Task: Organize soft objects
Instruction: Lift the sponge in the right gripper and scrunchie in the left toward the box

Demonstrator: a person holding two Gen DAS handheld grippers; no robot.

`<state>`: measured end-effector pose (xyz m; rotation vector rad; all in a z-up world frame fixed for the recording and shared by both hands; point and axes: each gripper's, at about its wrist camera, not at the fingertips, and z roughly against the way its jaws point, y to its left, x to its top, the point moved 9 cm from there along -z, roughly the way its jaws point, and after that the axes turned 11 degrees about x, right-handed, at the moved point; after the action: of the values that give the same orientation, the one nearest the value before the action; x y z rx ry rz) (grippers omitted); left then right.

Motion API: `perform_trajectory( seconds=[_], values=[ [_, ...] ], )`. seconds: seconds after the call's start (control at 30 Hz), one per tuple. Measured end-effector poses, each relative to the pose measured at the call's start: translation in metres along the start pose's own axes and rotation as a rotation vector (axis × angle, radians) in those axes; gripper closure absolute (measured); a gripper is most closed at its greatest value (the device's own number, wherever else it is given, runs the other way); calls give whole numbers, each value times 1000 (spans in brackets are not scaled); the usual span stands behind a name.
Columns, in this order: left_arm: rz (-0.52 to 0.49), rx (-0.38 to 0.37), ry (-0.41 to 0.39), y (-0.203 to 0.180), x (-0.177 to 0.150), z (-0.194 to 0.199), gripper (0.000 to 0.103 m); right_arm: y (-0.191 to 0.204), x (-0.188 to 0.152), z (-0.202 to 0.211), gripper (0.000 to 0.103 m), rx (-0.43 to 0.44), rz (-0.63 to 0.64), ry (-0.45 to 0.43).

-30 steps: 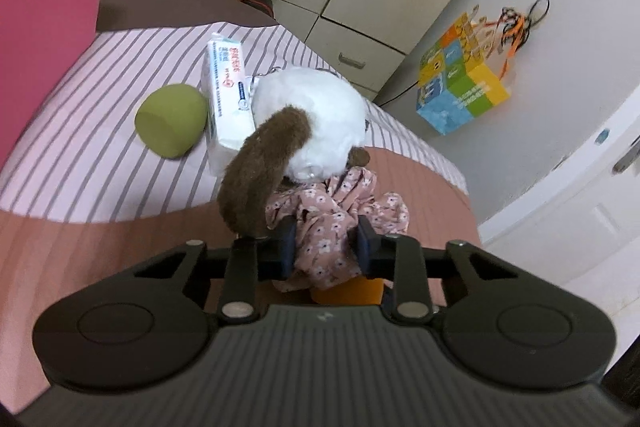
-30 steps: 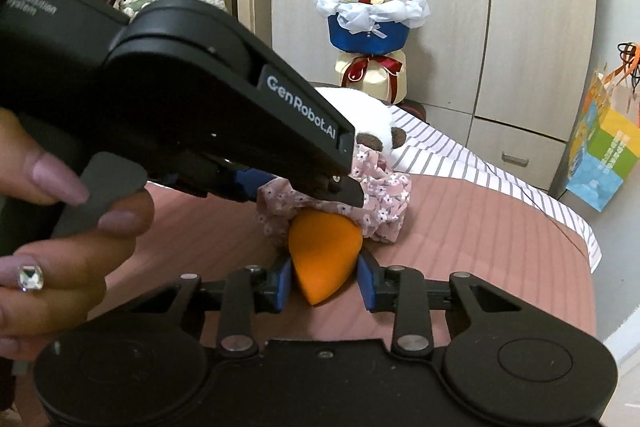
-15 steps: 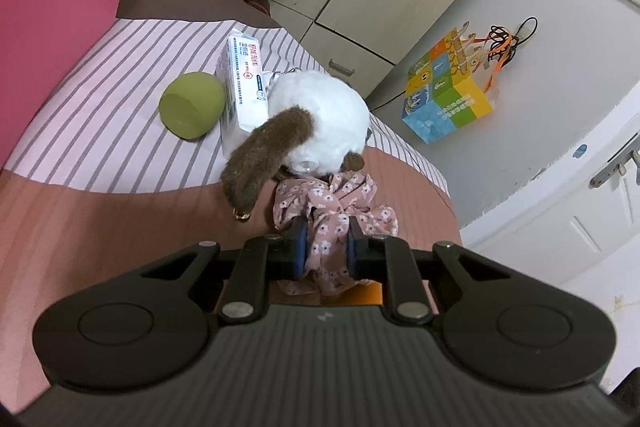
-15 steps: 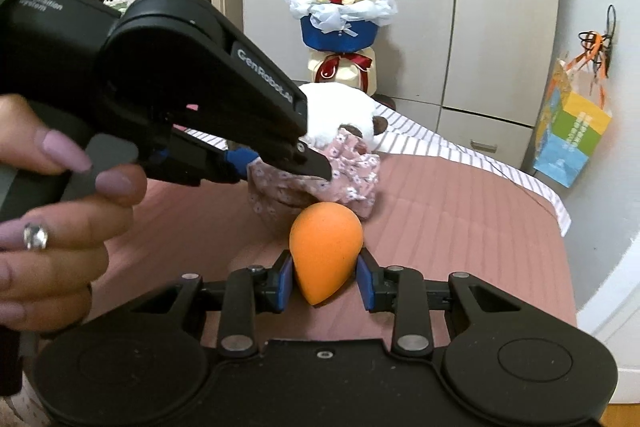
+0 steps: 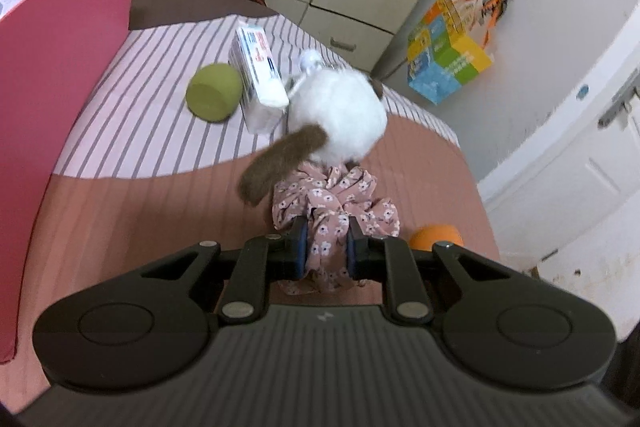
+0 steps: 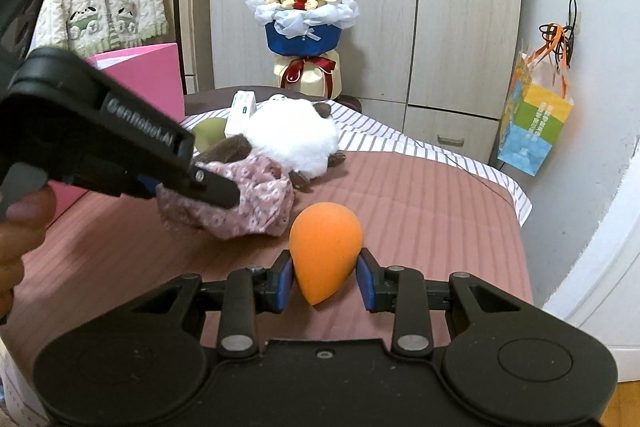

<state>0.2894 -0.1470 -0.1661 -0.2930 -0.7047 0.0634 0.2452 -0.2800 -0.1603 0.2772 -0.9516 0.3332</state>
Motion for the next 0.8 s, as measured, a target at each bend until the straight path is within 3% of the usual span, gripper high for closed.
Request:
perform_trajectory(
  seconds=[0.13,0.2,0.37,0.5,0.63,0.67,0.8],
  values=[
    [-49,28,-10,0,-4,0,72,0,-2,-2,65,0,-6,4],
    [-80,35,-35,-3,-3,2,49,-1,-1,-2,65,-3,-16,-2],
    [-162,84,-123,-15,4,4,32,-6,0,1,64,-6,-32,-12],
    [-187,131,-118,-20,5,-12,28,-10,-1,1,64,-19,-38,-13],
    [-218,163,-123,-21,1,-22,28,-15,-4,1,64,-27,-51,-11],
    [-248,185,-126,-23,-1,-23,32,-16,-5,2,64,-27,-53,-11],
    [-304,249,-145,-24,-5,-18,71,-14,-7,1,64,-55,-24,-7]
  ],
)
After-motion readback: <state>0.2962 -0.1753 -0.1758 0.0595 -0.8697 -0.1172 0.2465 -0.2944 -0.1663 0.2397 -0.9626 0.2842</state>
